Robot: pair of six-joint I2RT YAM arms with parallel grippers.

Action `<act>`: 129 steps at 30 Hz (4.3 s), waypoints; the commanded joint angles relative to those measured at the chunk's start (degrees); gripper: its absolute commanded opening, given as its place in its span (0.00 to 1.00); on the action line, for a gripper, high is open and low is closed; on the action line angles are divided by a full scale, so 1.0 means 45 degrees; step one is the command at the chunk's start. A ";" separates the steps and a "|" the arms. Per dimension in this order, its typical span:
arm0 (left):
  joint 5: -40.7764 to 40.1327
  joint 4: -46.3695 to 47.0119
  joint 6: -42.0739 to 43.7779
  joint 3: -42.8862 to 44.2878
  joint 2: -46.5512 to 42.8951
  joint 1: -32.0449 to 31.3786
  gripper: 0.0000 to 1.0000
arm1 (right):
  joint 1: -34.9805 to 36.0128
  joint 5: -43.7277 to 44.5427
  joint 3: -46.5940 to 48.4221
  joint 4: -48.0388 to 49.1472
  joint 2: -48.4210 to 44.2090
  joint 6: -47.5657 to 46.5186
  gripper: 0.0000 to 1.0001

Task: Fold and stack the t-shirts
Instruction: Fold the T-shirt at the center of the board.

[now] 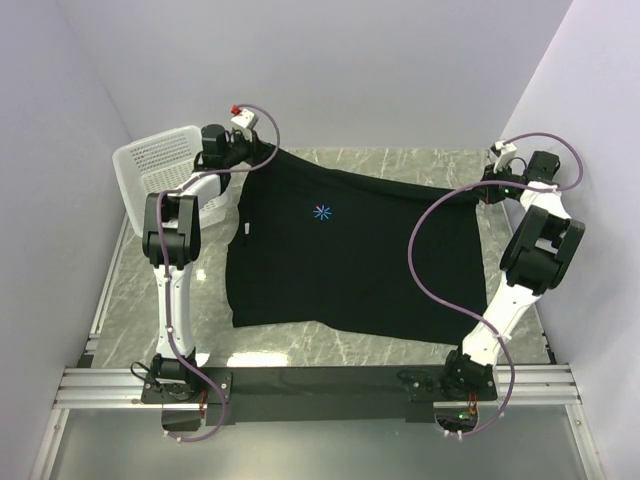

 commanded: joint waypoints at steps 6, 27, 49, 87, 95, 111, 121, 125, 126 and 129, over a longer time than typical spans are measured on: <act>-0.1452 -0.1428 -0.3401 0.0948 0.0493 0.0050 0.02 | 0.0049 -0.0137 -0.0210 0.0451 -0.1116 0.0282 0.00; -0.1200 0.0930 0.3684 -0.1472 -0.1518 -0.0282 0.00 | 0.0166 -0.0330 -0.0991 -0.0778 -0.2365 -0.3523 0.00; -0.0066 0.1381 0.4839 -0.3407 -0.2690 -0.0282 0.00 | -0.0146 -0.0138 -0.1441 0.0078 -0.2776 -0.1556 0.00; -0.0282 -0.2463 -0.3226 -0.1513 -0.2319 0.0050 0.01 | -0.0459 -0.0371 -0.2300 -0.0016 -0.3107 0.1514 0.00; -0.0339 -0.4395 -0.5862 -0.1884 -0.2632 0.0050 0.01 | -0.0459 -0.0313 -0.3100 0.0218 -0.3479 0.1514 0.00; -0.1825 -0.5335 -0.3601 -0.3545 -0.3901 -0.0497 0.15 | -0.0439 -0.0215 -0.3706 -0.0074 -0.3870 0.0890 0.00; -0.3110 -0.6056 -0.7300 -0.3859 -0.5034 -0.0516 0.55 | -0.0439 -0.0019 -0.4351 0.0022 -0.4143 0.0557 0.00; -0.4206 -0.7462 -0.9592 -0.2805 -0.4917 -0.0574 0.56 | -0.0439 -0.0078 -0.4332 0.0081 -0.4065 0.0693 0.00; -0.4594 -0.7754 -1.0079 -0.2628 -0.4820 -0.0594 0.56 | -0.0439 -0.0117 -0.4312 0.0081 -0.4026 0.0713 0.00; -0.4966 -0.9159 -1.1915 -0.1828 -0.4548 -0.0828 0.57 | -0.0439 -0.0117 -0.4312 0.0159 -0.4026 0.0752 0.00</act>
